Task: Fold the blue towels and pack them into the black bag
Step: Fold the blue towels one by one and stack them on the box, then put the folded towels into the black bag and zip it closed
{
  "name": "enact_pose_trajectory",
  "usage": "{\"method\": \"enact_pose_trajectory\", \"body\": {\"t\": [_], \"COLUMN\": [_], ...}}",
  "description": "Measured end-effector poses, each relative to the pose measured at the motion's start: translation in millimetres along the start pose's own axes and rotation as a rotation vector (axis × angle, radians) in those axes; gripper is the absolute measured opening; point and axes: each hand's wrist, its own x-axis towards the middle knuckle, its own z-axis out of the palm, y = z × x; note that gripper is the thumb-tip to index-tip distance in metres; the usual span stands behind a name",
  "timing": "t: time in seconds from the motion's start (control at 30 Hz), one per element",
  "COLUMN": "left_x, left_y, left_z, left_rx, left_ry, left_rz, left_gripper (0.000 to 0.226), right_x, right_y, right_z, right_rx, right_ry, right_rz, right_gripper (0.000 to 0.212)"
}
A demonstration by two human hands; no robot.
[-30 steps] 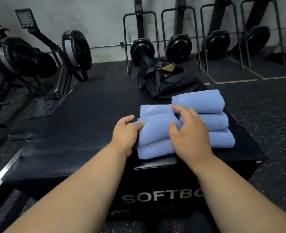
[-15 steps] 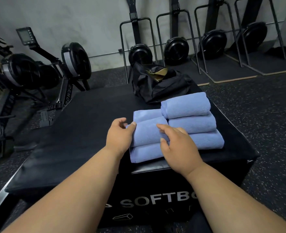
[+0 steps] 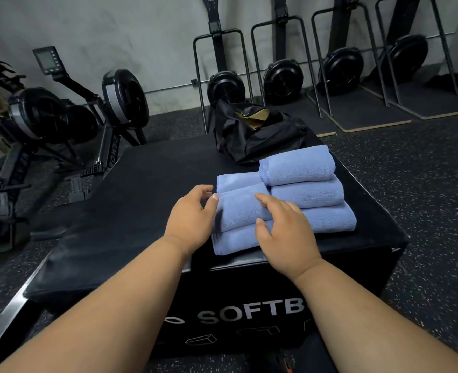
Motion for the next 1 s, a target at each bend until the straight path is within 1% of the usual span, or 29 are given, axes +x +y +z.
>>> {"method": "enact_pose_trajectory", "body": {"t": [0.07, 0.17, 0.27, 0.43, 0.57, 0.63, 0.73, 0.83, 1.0], "left_x": [18, 55, 93, 157, 198, 215, 241, 265, 294], "left_y": [7, 16, 26, 28, 37, 43, 47, 51, 49], "left_z": [-6, -12, -20, -27, -23, -16, -1, 18, 47], "left_rx": [-0.002, -0.002, 0.092, 0.260, 0.536, 0.605, 0.615, 0.576, 0.475], "left_ry": [-0.061, -0.194, -0.296, -0.332, -0.346, -0.349, -0.359, -0.347, -0.346], "left_rz": [0.011, 0.027, 0.030, 0.052, 0.168, 0.196, 0.212, 0.203, 0.117], "left_gripper": [0.038, 0.057, 0.067, 0.071, 0.070, 0.069, 0.070, 0.071, 0.078], "right_x": [3, 11, 21, 42, 61, 71, 83, 91, 96], "right_y": [-2, -5, -3, 3, -1, -2, 0, 1, 1], "right_z": [3, 6, 4, 3, 4, 5, 6, 11, 19], "right_rx": [0.025, 0.084, 0.196, 0.428, 0.539, 0.576, 0.641, 0.651, 0.610], "right_ry": [0.043, 0.089, 0.151, 0.185, 0.164, 0.151, 0.156, 0.164, 0.165], "right_rz": [-0.001, -0.011, 0.013, 0.052, 0.124, 0.158, 0.217, 0.255, 0.275], "right_gripper": [0.051, 0.053, 0.056, 0.044, 0.031, 0.030, 0.027, 0.026, 0.025]}}
